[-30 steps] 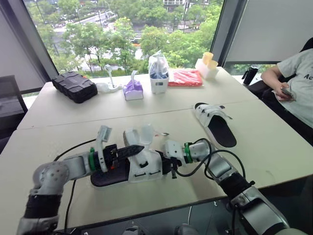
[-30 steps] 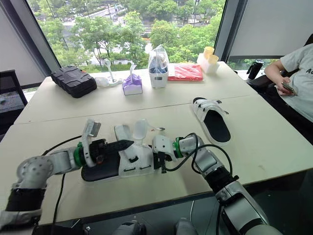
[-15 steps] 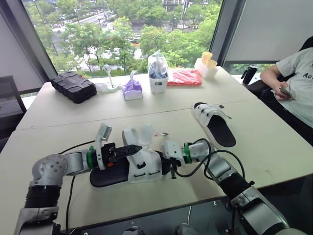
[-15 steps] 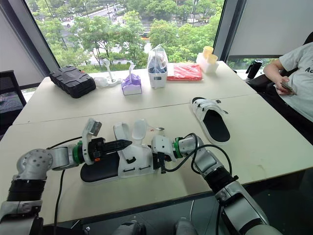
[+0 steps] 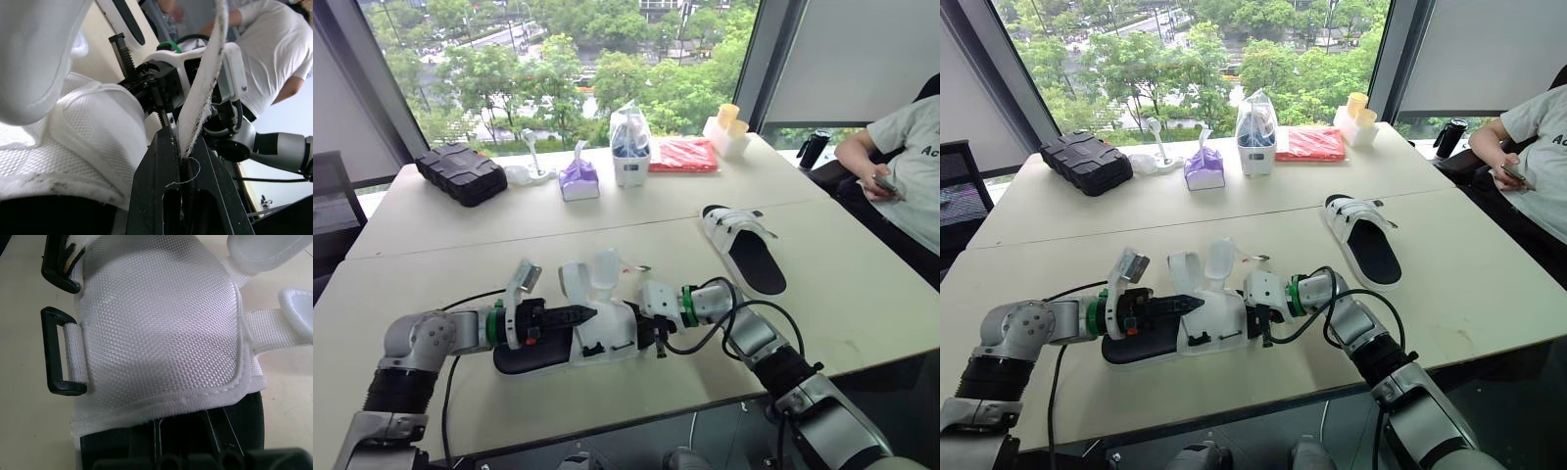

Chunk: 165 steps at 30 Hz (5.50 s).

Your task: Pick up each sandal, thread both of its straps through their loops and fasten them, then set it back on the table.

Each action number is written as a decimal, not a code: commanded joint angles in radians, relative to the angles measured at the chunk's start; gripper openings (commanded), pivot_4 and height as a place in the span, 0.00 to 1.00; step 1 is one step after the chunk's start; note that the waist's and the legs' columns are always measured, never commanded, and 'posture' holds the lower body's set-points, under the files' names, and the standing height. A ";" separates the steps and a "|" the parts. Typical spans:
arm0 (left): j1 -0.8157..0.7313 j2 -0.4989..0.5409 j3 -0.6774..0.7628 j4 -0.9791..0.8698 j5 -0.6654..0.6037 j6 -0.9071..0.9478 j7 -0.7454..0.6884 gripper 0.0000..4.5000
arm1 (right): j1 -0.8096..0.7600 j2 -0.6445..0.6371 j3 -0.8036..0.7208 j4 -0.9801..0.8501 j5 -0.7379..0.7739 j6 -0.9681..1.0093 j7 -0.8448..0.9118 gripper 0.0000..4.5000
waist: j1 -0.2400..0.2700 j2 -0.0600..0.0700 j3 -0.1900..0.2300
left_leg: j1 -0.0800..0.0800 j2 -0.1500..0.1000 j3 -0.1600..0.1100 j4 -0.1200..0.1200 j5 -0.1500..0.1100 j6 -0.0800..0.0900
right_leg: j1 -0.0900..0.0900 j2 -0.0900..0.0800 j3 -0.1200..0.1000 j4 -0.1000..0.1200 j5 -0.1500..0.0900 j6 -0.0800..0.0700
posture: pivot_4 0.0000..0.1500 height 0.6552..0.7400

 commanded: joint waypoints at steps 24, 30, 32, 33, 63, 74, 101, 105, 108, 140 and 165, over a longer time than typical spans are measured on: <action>0.027 0.064 -0.151 -0.225 0.223 -0.230 -0.188 0.02 | 0.040 -0.029 0.015 0.032 -0.062 0.056 -0.019 0.00 | 0.001 0.000 0.000 | 0.000 0.000 0.000 -0.004 0.000 0.000 | -0.001 0.000 0.001 -0.002 0.000 0.000 | 1.00 1.00; 0.071 0.071 -0.198 -0.251 0.312 -0.330 -0.171 0.02 | 0.037 -0.026 0.015 0.036 -0.063 0.054 -0.022 0.00 | 0.001 0.000 0.000 | 0.000 0.000 0.000 -0.005 0.000 0.000 | -0.001 -0.001 0.001 -0.003 0.000 0.000 | 1.00 1.00; 0.078 0.068 -0.200 -0.245 0.328 -0.349 -0.166 0.02 | 0.036 -0.025 0.015 0.038 -0.063 0.054 -0.023 0.00 | 0.001 0.000 0.000 | 0.000 0.000 0.000 -0.005 0.000 0.000 | -0.001 -0.001 0.001 -0.004 0.000 0.000 | 1.00 1.00; 0.084 0.074 -0.202 -0.248 0.335 -0.355 -0.171 0.02 | 0.036 -0.025 0.016 0.038 -0.063 0.054 -0.023 0.00 | 0.001 0.000 0.000 | 0.000 0.000 0.000 -0.005 0.000 0.000 | -0.001 -0.001 0.001 -0.004 0.000 0.000 | 1.00 1.00; 0.485 0.213 0.062 -0.502 0.265 -0.489 -0.149 0.99 | 0.026 -0.024 0.023 0.060 -0.069 0.029 -0.026 0.00 | 0.000 0.001 0.000 | 0.001 0.002 0.001 -0.012 0.000 0.000 | -0.001 -0.001 0.001 -0.014 0.000 -0.001 | 1.00 1.00; 0.499 0.094 -0.060 -0.435 0.398 -0.679 -0.143 0.99 | 0.018 -0.027 0.023 0.058 -0.068 0.036 -0.024 0.00 | 0.002 0.001 0.000 | 0.000 0.003 0.002 -0.012 0.000 0.000 | 0.000 -0.001 0.000 -0.014 0.001 -0.002 | 1.00 1.00; 0.612 0.173 0.054 -0.530 0.320 -0.666 -0.152 0.99 | 0.002 -0.026 0.028 0.081 -0.068 0.020 -0.014 0.00 | 0.001 0.002 0.000 | -0.001 0.003 0.002 -0.012 0.000 0.000 | -0.001 -0.002 0.000 -0.014 0.000 -0.001 | 1.00 1.00; 0.585 0.150 -0.005 -0.509 0.360 -0.696 -0.155 0.99 | 0.007 -0.033 0.026 0.076 -0.068 0.022 -0.012 0.00 | 0.001 0.002 0.000 | -0.001 0.003 0.002 -0.012 0.000 0.000 | -0.001 -0.001 0.000 -0.014 0.000 -0.001 | 1.00 1.00; 0.574 0.138 -0.029 -0.495 0.379 -0.714 -0.154 0.99 | 0.008 -0.034 0.026 0.073 -0.068 0.024 -0.013 0.00 | 0.002 0.002 0.000 | -0.001 0.003 0.002 -0.012 0.000 0.000 | -0.001 -0.001 0.000 -0.014 0.001 -0.002 | 1.00 1.00; 0.523 -0.032 -0.161 -0.358 0.520 -0.883 -0.083 0.21 | 0.029 -0.044 0.023 0.036 -0.065 0.045 -0.017 0.00 | 0.003 0.002 0.000 | 0.000 0.003 0.002 -0.012 0.000 0.000 | -0.001 -0.001 -0.001 -0.014 0.001 -0.002 | 1.00 1.00; 0.687 0.152 -0.225 -0.496 0.550 -0.927 -0.230 0.01 | 0.047 -0.049 0.028 0.005 -0.061 0.061 -0.021 0.00 | 0.003 0.003 0.000 | -0.005 0.003 0.002 -0.012 0.000 0.000 | -0.004 -0.002 -0.001 -0.015 0.001 -0.003 | 1.00 1.00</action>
